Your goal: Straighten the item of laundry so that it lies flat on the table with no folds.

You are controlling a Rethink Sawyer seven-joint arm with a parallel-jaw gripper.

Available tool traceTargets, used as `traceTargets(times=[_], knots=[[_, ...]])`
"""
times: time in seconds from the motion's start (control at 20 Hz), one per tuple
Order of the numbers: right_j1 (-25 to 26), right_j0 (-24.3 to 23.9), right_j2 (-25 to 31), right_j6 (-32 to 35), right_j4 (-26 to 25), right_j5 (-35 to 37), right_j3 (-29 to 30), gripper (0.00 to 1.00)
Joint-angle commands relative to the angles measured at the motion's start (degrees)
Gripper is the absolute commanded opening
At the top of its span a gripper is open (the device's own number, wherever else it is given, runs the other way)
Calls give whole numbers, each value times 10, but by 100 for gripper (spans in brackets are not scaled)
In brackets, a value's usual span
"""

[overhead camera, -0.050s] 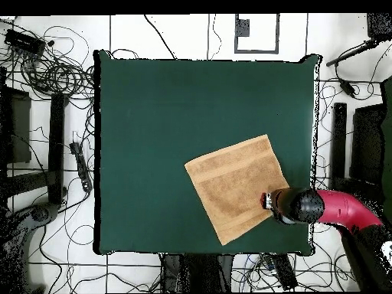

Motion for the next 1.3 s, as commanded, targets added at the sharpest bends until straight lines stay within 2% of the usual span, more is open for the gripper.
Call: traceTargets(times=[0.05, 0.25, 0.45, 0.6, 0.85, 1.05, 1.3], knots=[[-69, 55, -67, 99, -42, -53, -31, 100], [-53, 75, -89, 110, -47, -83, -38, 100], [-32, 95, -119, 146, -27, -105, -46, 100], [-22, 111, -136, 146, -20, -118, -52, 100], [-12, 120, -138, 105, -4, -119, -67, 100], [16, 114, -110, 29, -7, -109, -101, 100], [54, 115, -90, 28, 11, -112, -135, 100]])
